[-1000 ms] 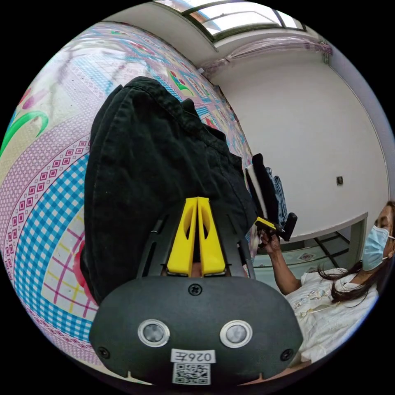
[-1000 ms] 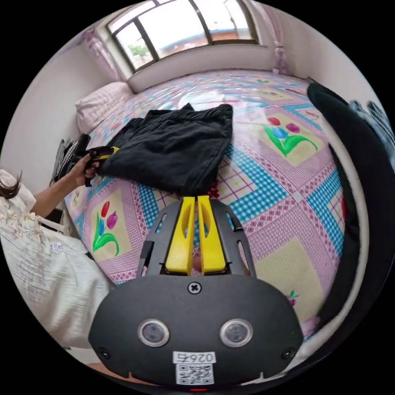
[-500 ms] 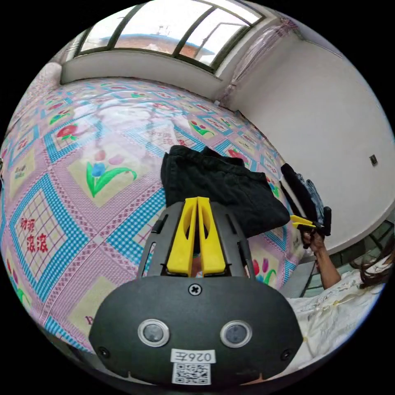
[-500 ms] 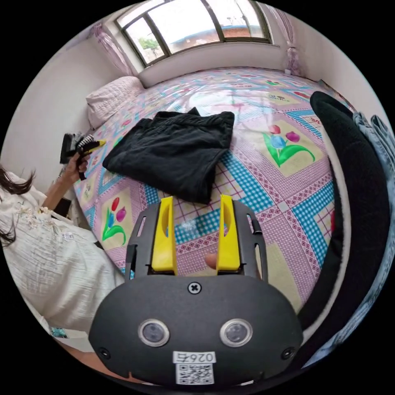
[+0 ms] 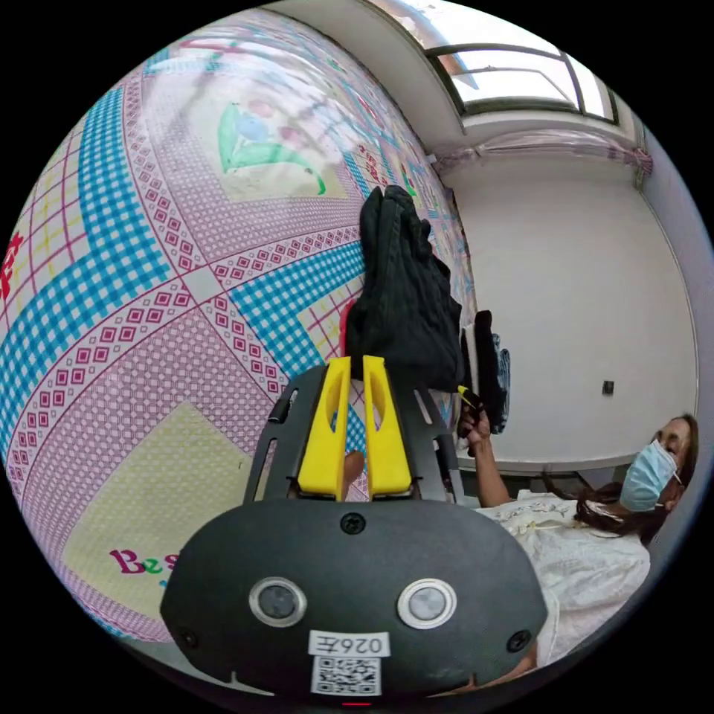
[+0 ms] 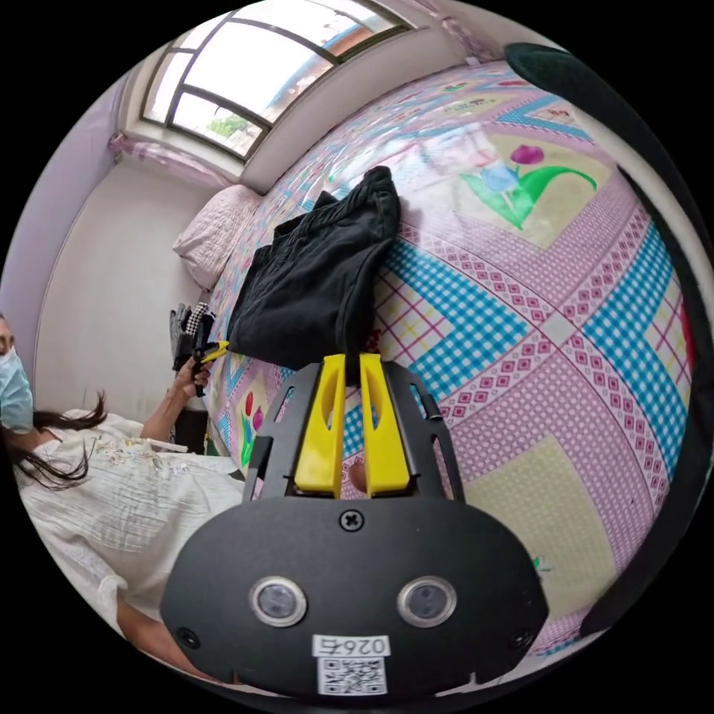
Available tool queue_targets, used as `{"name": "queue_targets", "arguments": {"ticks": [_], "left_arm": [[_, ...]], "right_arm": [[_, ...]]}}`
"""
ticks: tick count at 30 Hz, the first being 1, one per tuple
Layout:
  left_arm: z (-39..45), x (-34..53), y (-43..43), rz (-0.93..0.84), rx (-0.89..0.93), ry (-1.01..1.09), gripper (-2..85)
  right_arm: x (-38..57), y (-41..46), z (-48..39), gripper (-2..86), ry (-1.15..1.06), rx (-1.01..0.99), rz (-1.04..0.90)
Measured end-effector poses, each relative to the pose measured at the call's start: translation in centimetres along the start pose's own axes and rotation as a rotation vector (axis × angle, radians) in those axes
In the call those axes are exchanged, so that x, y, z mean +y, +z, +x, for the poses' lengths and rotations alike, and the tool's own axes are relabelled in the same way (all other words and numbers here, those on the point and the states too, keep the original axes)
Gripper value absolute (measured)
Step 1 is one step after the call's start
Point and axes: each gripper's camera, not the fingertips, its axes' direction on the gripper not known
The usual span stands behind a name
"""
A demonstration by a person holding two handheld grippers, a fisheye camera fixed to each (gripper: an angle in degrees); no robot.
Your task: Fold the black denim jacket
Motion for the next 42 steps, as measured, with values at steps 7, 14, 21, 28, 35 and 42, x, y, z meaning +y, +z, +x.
{"name": "queue_targets", "arguments": {"ticks": [7, 14, 21, 28, 35, 42], "left_arm": [[3.3, -2.0, -2.7, 0.120, -0.187, 0.099, 17.3], [3.0, -9.6, 2.1, -0.065, -0.121, 0.130, 6.3], [0.1, -10.1, 0.5, -0.136, 0.003, 0.035, 5.3], [-4.1, 2.4, 0.7, -0.332, 0.112, -0.083, 6.4], [-4.7, 4.4, -5.5, -0.056, -0.053, -0.082, 12.6], [0.5, -2.5, 2.3, -0.152, -0.340, 0.210, 12.7]], "right_arm": [[-0.6, -2.8, -0.2, 11.3, 0.027, 0.082, 0.068], [-4.2, -1.3, 4.0, 8.0, 0.167, -0.086, 0.116], [-5.7, -0.3, 4.3, -1.1, 0.148, -0.108, -0.037], [3.4, -1.4, 2.7, 0.7, 0.156, -0.067, -0.190], [6.7, -5.9, 0.1, 6.3, 0.235, 0.141, -0.038], [-2.0, 0.8, -6.5, 3.5, -0.023, 0.200, -0.063]]}}
